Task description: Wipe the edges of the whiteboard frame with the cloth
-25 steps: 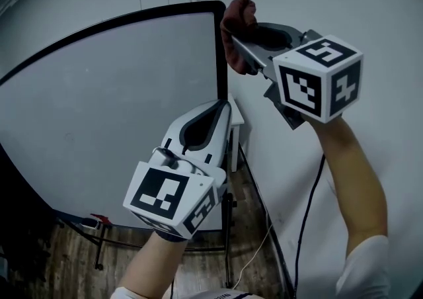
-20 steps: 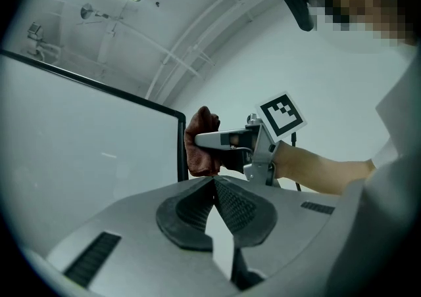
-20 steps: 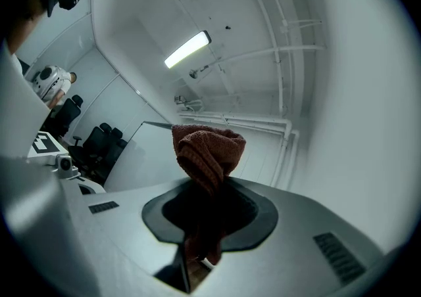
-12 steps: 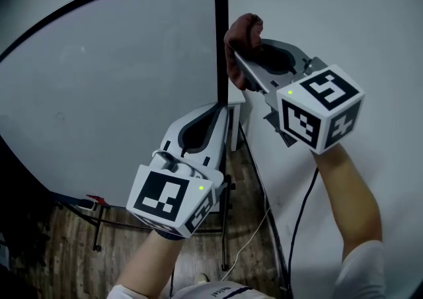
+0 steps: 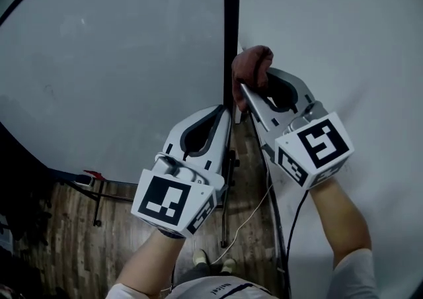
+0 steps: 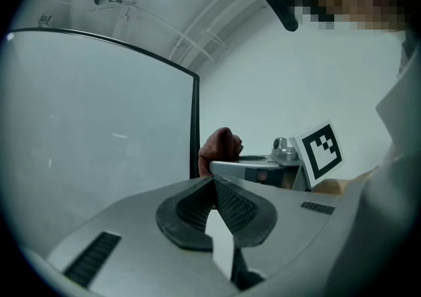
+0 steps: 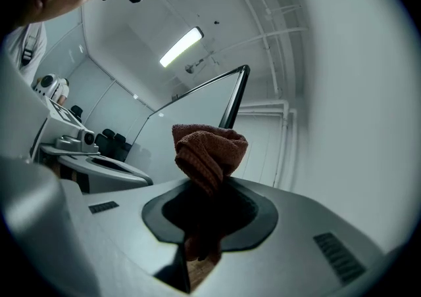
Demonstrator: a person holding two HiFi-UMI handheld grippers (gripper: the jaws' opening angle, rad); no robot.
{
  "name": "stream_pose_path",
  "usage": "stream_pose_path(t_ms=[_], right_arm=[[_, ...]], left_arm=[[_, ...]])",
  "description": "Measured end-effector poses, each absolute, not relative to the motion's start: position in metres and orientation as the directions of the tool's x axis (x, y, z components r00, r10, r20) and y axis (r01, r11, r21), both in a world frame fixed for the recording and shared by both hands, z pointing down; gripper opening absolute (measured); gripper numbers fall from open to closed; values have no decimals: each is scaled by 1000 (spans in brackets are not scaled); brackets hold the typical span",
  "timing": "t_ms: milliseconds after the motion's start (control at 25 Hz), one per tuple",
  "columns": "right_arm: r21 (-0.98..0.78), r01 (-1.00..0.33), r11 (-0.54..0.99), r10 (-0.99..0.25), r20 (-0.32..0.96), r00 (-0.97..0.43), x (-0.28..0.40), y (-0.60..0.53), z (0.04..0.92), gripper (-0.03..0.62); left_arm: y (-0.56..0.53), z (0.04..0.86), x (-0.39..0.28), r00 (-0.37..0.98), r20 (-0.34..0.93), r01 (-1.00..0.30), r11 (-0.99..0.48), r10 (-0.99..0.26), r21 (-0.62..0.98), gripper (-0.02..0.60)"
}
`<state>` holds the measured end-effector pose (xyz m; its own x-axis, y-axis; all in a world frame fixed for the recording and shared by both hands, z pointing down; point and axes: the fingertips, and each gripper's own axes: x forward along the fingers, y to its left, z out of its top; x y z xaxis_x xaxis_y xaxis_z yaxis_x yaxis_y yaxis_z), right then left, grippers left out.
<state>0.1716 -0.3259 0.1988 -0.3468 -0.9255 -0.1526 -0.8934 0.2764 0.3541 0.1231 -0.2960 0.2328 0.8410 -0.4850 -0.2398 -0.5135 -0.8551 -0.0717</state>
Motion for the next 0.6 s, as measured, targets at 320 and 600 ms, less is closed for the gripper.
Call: stream_pose_path(t_ms=[320, 600], right_arm=[[247, -919, 307, -935, -100, -339, 172, -324, 225, 75], [147, -941, 304, -949, -44, -313, 183, -329, 377, 75]], left_arm=[[-297, 223, 119, 835, -207, -519, -855, -510, 12, 8], [-293, 343, 128, 838, -137, -530, -847, -528, 22, 8]])
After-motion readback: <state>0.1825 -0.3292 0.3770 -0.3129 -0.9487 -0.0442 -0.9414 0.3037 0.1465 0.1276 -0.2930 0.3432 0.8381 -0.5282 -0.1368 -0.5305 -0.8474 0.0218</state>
